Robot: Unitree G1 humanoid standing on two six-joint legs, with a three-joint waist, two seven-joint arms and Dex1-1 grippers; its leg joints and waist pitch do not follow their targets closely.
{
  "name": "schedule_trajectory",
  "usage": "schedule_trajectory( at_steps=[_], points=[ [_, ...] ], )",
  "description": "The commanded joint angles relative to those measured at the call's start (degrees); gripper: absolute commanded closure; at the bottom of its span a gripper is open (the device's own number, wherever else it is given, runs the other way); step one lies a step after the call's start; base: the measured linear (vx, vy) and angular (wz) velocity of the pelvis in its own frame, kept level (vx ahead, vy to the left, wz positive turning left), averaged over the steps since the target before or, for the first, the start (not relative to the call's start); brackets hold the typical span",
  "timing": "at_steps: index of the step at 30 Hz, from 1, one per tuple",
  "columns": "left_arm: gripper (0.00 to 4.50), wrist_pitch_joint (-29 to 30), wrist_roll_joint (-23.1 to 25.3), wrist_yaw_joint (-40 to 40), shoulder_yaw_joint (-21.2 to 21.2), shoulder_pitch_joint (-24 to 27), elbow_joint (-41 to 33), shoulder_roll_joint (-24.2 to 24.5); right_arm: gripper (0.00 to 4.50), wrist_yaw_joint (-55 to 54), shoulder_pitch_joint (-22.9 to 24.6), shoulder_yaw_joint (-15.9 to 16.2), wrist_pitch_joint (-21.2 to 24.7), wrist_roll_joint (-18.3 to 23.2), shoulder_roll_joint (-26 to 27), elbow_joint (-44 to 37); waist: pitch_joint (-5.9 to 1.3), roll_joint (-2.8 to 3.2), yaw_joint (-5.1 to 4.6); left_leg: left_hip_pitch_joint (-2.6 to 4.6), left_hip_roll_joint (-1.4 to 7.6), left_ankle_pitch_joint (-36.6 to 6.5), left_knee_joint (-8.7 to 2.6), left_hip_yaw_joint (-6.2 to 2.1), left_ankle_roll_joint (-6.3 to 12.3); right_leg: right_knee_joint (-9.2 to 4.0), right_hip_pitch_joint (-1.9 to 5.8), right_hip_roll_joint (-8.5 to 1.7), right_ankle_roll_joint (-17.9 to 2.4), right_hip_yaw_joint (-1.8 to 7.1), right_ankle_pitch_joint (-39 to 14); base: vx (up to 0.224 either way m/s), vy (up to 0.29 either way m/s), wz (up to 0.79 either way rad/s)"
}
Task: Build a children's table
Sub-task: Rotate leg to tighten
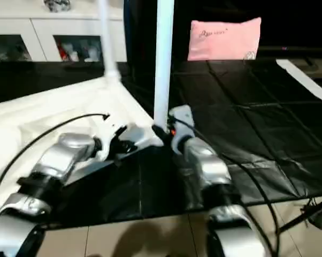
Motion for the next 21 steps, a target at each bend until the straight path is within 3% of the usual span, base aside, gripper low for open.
schedule_trajectory(
  at_steps=[1, 7, 11, 12, 18, 21],
  points=[
    [4.50, -1.6, -0.5, -1.1, -2.4, -2.0, -2.3, -2.5, 1.94, 4.5, 1.5, 4.0, 2.0, 1.7, 4.5, 0.5, -3.40, 0.13, 0.50, 0.07, 1.76, -14.5, -4.22, -0.72, 0.90, -5.45, 2.29, -4.63, -8.7, 2.95, -19.7, 0.000, 0.000, 0.00],
    [4.50, -5.5, -0.3, -4.4, -3.4, -1.1, -1.4, 1.0, 1.43, 8.3, 3.4, 1.3, -2.2, 3.4, -0.2, -1.8, -3.65, 0.16, 1.08, -0.19, 1.81, -10.9, -4.16, -0.53, 2.02, -4.77, 2.85, -4.60, -10.4, 2.96, -13.7, 0.000, 0.000, 0.00],
    [4.50, -8.2, -0.9, -11.3, -3.8, 0.7, -1.8, 5.0, 1.19, 21.1, 6.4, 2.7, -5.2, 4.1, -8.3, -5.5, -3.77, 0.22, 1.70, -0.33, 1.81, -9.4, -3.85, -0.36, 3.14, -4.43, 3.19, -4.45, -11.3, 2.95, -9.8, 0.000, 0.000, 0.00],
    [4.50, -8.2, -0.9, -11.3, -3.8, 0.7, -1.8, 5.0, 1.00, 21.1, 6.4, 2.7, -5.2, 4.1, -8.3, -5.5, -3.79, 0.15, 1.72, -0.39, 1.93, -9.3, -3.90, -0.38, 3.46, -4.30, 3.26, -4.51, -11.7, 2.94, -9.2, 0.000, 0.000, 0.00],
    [4.50, -14.7, -1.8, -20.6, -5.4, 1.9, -1.3, 10.0, 0.47, 33.1, 7.5, 4.0, -7.0, 5.6, -15.0, -8.1, -3.51, 0.17, 1.89, -0.14, 2.07, -12.0, -4.03, -0.49, 3.12, -4.92, 2.99, -4.73, -11.1, 2.89, -15.1, 0.000, 0.000, 0.00],
    [4.50, -17.3, -2.6, -24.4, -6.1, 2.2, -1.3, 11.5, 0.37, 37.2, 7.3, 4.4, -8.3, 6.6, -16.5, -8.7, -3.52, 0.15, 2.26, -0.01, 2.16, -11.9, -4.02, -0.39, 2.92, -4.82, 2.81, -4.69, -11.3, 2.92, -15.0, 0.000, 0.000, 0.00]
  ],
)
